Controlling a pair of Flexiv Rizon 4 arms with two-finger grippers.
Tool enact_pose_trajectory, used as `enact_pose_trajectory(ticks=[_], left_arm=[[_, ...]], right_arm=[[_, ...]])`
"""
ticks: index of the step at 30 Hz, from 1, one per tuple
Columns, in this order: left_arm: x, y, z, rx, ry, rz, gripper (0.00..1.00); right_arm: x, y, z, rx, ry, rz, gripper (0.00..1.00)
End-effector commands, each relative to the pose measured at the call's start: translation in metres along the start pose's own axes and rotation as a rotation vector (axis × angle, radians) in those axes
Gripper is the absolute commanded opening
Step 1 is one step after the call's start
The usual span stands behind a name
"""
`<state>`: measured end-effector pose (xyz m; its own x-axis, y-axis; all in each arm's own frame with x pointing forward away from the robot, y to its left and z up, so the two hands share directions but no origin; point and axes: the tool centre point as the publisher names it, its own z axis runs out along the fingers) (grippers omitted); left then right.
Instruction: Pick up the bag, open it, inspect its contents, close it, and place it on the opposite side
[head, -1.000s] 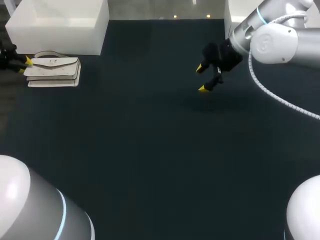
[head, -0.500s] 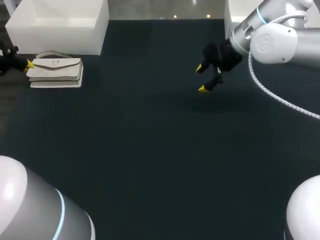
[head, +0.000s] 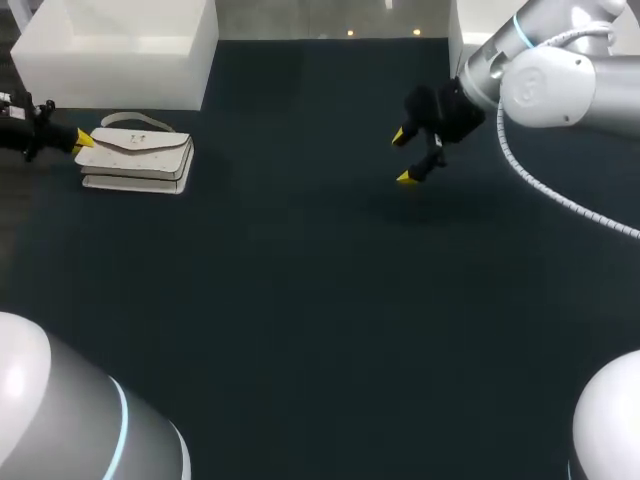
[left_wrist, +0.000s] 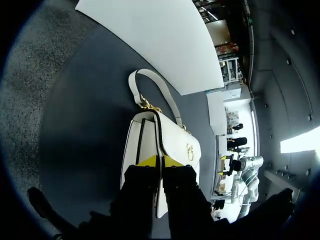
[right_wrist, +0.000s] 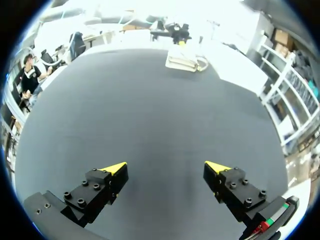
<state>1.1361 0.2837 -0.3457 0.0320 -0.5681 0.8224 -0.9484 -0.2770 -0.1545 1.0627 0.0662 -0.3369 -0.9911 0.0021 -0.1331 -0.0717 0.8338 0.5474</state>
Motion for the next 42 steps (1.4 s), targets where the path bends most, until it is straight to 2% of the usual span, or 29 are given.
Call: enact_pose_trajectory(ticks=[1,20,31,37,42], left_arm=[[0.004,0.001,0.002,-0.041,-0.006,-0.001,0.0],[0.004,0.001,0.002,-0.041,-0.006,-0.001,0.0],[0.041,0.045,0.046,0.208,-0.113,-0.182,0.0],[0.057,0.064,0.065,0.277,-0.156,-0.197,0.0],[0.073,0.079,0.08,0.293,-0.164,-0.179,0.0]], right_arm=[[-0.001,0.0,0.001,-0.001,0.003,0.0,1.0],[-0.001,0.0,0.001,-0.001,0.003,0.0,1.0],[-0.001,0.0,0.001,-0.001,0.003,0.0,1.0],[-0.001,0.0,0.001,-0.001,0.003,0.0,1.0],[-0.001,0.0,0.001,-0.001,0.003,0.0,1.0]])
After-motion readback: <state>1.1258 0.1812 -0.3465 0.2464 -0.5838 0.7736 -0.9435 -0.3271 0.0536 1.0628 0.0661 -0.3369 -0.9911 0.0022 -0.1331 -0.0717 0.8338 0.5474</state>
